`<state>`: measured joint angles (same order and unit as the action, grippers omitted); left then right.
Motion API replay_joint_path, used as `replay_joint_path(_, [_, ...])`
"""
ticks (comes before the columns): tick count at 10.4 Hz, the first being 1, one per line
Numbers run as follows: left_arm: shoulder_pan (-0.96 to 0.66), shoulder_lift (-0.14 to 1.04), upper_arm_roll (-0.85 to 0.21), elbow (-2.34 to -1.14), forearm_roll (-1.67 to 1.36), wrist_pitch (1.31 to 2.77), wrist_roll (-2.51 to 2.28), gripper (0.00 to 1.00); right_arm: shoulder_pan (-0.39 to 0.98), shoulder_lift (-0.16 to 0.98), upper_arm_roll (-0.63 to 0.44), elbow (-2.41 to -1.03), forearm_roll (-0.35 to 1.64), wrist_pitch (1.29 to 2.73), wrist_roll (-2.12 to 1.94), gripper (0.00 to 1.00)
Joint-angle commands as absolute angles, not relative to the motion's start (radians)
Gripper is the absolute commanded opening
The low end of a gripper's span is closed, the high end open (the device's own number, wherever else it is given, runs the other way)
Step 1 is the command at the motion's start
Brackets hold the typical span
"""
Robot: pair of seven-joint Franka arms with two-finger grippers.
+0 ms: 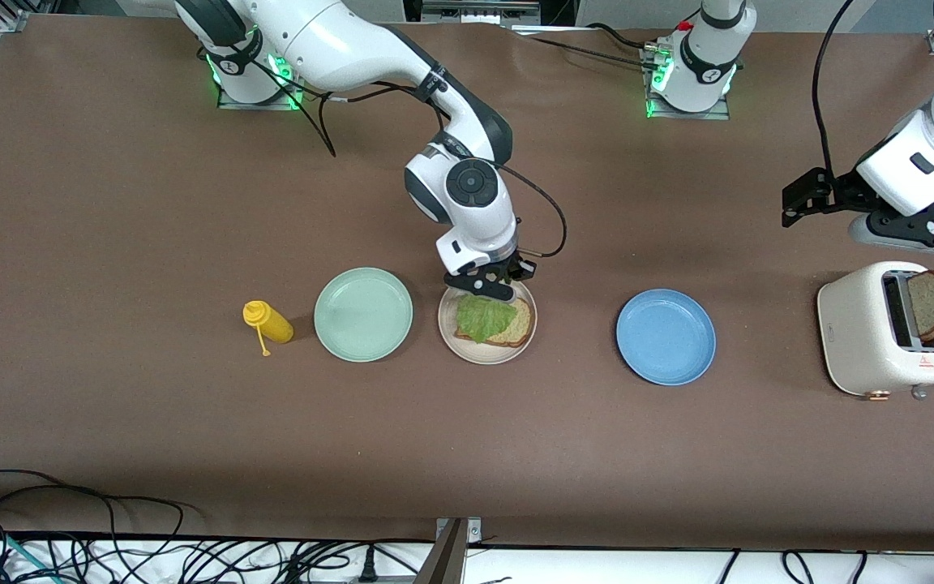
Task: Make sandwich on beige plate with both arms
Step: 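Open the right gripper to release the lettuce and lift away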
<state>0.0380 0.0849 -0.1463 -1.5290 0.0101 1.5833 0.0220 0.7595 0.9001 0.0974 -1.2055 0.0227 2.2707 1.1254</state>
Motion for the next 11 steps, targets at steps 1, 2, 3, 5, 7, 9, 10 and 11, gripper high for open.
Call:
replay_joint_path(1, [0.031, 0.069, -0.144, -1.528, 0.031, 1.583, 0.000, 1.00, 0.767, 0.902, 0.083, -1.164, 0.008, 2.203, 1.143, 1.00])
replay_joint_path(2, [0.038, 0.069, -0.143, -1.519, 0.029, 1.583, 0.009, 1.00, 0.764, 0.879, 0.078, -1.164, 0.012, 2.154, 1.143, 1.00])
replay_joint_path(3, [0.040, 0.068, -0.144, -1.519, 0.032, 1.583, 0.011, 1.00, 0.759, 0.852, 0.077, -1.166, 0.008, 2.105, 1.141, 1.00])
replay_joint_path(5, [0.040, 0.058, -0.147, -1.517, 0.031, 1.583, 0.009, 1.00, 0.746, 0.790, 0.042, -1.166, 0.008, 1.963, 1.129, 1.00])
replay_joint_path(7, [0.043, 0.058, -0.143, -1.513, -0.027, 1.583, 0.012, 1.00, 0.701, 0.698, -0.012, -1.170, 0.020, 1.774, 1.032, 1.00])
replay_joint_path(9, [0.044, 0.058, -0.138, -1.509, -0.034, 1.583, 0.012, 1.00, 0.645, 0.635, -0.029, -1.183, 0.020, 1.688, 0.941, 1.00])
replay_joint_path(10, [0.048, 0.058, -0.140, -1.508, -0.032, 1.583, 0.012, 1.00, 0.628, 0.599, -0.032, -1.213, 0.018, 1.683, 0.922, 1.00])
replay_joint_path(11, [0.048, 0.058, -0.141, -1.508, -0.032, 1.583, 0.012, 1.00, 0.614, 0.554, -0.043, -1.270, 0.020, 1.683, 0.887, 1.00])
